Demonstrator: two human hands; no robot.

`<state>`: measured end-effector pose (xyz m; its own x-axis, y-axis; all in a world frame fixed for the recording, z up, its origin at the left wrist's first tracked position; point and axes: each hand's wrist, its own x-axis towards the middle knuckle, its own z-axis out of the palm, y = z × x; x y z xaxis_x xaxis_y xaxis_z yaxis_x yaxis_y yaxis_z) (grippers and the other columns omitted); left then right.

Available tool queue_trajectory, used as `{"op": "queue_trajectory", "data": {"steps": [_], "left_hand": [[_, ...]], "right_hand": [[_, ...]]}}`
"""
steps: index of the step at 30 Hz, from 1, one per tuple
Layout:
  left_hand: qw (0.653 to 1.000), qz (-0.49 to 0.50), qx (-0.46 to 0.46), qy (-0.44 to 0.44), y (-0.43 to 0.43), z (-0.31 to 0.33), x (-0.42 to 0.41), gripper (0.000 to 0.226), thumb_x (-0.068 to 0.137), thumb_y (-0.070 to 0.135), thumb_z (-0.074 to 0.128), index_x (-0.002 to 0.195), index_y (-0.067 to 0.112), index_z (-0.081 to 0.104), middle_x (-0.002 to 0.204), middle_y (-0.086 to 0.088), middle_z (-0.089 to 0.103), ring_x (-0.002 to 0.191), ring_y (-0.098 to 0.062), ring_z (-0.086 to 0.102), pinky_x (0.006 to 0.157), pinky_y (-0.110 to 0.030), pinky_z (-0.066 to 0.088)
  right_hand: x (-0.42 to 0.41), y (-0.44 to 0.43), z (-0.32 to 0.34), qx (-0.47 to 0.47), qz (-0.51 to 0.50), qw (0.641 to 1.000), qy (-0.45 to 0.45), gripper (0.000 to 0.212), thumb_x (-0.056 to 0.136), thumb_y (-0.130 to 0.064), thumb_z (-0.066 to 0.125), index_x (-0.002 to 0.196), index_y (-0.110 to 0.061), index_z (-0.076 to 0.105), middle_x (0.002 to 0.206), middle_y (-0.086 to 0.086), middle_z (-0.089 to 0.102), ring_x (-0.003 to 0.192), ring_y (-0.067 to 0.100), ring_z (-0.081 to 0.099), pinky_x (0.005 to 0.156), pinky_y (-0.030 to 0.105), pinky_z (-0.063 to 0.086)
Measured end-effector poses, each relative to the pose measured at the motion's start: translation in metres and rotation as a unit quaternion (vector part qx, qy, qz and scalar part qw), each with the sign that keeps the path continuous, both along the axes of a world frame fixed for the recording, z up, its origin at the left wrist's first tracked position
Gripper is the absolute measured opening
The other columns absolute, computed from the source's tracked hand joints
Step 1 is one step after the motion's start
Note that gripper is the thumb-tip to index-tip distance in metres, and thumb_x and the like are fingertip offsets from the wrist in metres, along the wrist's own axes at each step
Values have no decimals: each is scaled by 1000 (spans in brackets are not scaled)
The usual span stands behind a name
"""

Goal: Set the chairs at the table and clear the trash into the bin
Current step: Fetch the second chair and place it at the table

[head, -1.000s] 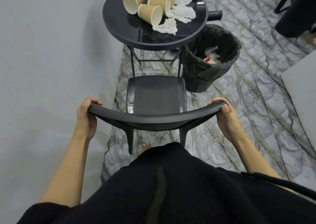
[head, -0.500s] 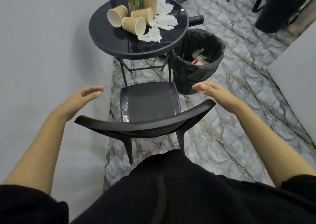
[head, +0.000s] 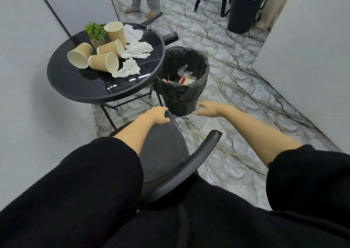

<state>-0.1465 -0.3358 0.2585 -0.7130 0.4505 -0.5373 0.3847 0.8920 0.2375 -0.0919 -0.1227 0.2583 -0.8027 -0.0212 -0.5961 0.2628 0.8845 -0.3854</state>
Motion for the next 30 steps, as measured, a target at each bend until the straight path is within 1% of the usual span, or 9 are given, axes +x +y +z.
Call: {"op": "queue_trajectory", "data": {"steps": [2, 4, 6, 8, 12, 17, 24, 27, 30], "left_hand": [[999, -36, -11, 6, 28, -8, -9, 65, 92, 30, 51, 147, 9, 23, 154, -15, 29, 141, -33, 30, 115, -44, 29], [997, -75, -11, -8, 58, -12, -10, 65, 93, 31, 49, 148, 9, 22, 154, -15, 28, 141, -33, 29, 115, -44, 29], [993, -117, -7, -29, 117, -13, -8, 64, 93, 32, 48, 148, 9, 22, 154, -14, 27, 141, -33, 28, 115, -45, 28], [990, -132, -18, -35, 142, -12, -4, 64, 94, 34, 48, 147, 9, 24, 154, -14, 28, 141, -34, 28, 114, -45, 28], [989, -138, -42, -20, 156, -19, -13, 63, 93, 36, 47, 146, 8, 26, 153, -14, 29, 139, -34, 29, 113, -46, 31], [989, -143, -33, -22, 243, -18, -13, 63, 93, 34, 47, 147, 10, 24, 152, -13, 31, 137, -32, 35, 111, -44, 34], [989, -142, -23, -42, 359, -20, -9, 63, 95, 30, 46, 148, 10, 21, 156, -12, 25, 142, -29, 29, 114, -41, 31], [987, -153, -24, -47, 394, -18, -13, 62, 96, 31, 45, 149, 9, 19, 157, -10, 23, 143, -28, 28, 115, -41, 29], [987, -150, -27, -46, 423, -22, -26, 64, 96, 32, 46, 149, 10, 19, 156, -11, 25, 142, -29, 30, 114, -41, 31]], "right_hand": [[4, 16, 1, 4, -31, 999, 7, 63, 95, -38, 42, 146, -8, 20, 156, 12, 18, 143, 27, 23, 114, 38, 22], [13, 36, 3, 7, -65, 998, 10, 63, 96, -36, 43, 147, -7, 19, 157, 12, 17, 143, 27, 22, 114, 37, 21], [26, 81, 4, 28, -114, 993, -1, 64, 96, -35, 44, 147, -7, 17, 157, 12, 17, 143, 27, 21, 115, 37, 21], [31, 104, -2, 27, -126, 992, -13, 65, 95, -35, 46, 147, -7, 17, 157, 12, 18, 143, 26, 23, 116, 37, 22], [31, 110, -2, 16, -127, 992, -8, 65, 95, -34, 45, 147, -7, 16, 157, 11, 17, 143, 26, 21, 115, 37, 21], [36, 200, -7, 27, -140, 990, -18, 65, 96, -35, 45, 147, -7, 16, 157, 11, 16, 143, 26, 21, 115, 37, 21], [45, 314, -9, 25, -135, 990, -23, 64, 96, -33, 45, 147, -7, 16, 157, 11, 16, 143, 25, 21, 114, 35, 20], [42, 352, -12, 16, -145, 989, -30, 65, 96, -34, 45, 147, -8, 15, 158, 10, 15, 144, 25, 21, 115, 36, 20], [28, 383, -14, 15, -147, 989, -23, 65, 96, -34, 44, 147, -7, 15, 158, 10, 14, 144, 25, 20, 115, 36, 20]]}}
